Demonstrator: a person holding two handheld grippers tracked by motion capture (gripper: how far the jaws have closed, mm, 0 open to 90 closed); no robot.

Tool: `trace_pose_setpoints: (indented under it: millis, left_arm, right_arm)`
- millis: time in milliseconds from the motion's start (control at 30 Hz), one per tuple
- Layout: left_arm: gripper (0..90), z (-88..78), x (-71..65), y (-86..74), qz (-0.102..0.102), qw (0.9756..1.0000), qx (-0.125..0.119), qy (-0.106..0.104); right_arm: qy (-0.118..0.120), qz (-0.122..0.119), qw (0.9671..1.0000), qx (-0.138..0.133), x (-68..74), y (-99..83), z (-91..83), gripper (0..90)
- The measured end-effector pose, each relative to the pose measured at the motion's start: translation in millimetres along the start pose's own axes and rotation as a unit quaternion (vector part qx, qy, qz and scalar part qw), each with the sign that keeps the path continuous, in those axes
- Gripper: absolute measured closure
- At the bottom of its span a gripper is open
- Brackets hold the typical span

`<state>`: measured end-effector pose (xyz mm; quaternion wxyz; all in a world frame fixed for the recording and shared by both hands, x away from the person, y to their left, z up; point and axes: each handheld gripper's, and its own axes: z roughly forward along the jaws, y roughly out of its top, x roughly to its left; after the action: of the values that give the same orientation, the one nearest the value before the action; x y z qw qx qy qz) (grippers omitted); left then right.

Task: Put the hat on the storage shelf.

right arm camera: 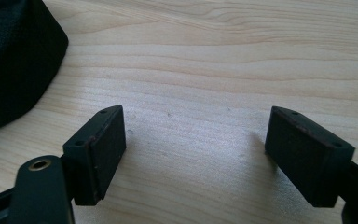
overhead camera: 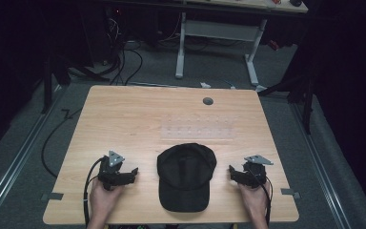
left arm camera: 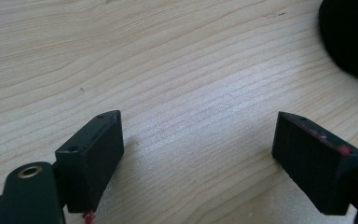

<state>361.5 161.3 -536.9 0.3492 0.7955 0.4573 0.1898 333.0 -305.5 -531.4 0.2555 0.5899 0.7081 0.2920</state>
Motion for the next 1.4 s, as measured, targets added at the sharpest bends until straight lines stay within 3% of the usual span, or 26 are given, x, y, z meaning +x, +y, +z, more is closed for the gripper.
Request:
trace_pose_setpoints:
  millis: [367, 533, 967, 1100, 1400]
  left_arm:
    - [17.1, -0.2, -0.1, -0.1, 0.0, 1.0, 0.0, 0.0]
    - [17.2, -0.2, -0.1, -0.1, 0.0, 1.0, 0.0, 0.0]
    - [17.6, -0.3, 0.1, -0.2, -0.001, 1.0, 0.0, 0.001]
    - [17.9, -0.3, 0.2, -0.2, -0.001, 1.0, -0.001, 0.001]
    - [17.9, -0.3, 0.1, -0.2, -0.001, 1.0, -0.001, 0.001]
  right_arm:
    - [0.004, -0.007, 0.9999, -0.012, 1.1, -2.0, -3.4, 40.2]
    - [0.031, 0.003, 0.9993, -0.019, 2.8, -5.0, -11.0, 46.5]
    - [0.068, -0.008, 0.996, -0.059, 14.0, -7.8, -39.7, 53.1]
    - [0.079, -0.023, 0.994, -0.072, 20.0, -6.0, -45.7, 55.2]
    - [0.112, -0.046, 0.9904, -0.067, 34.5, 1.4, -57.6, 58.1]
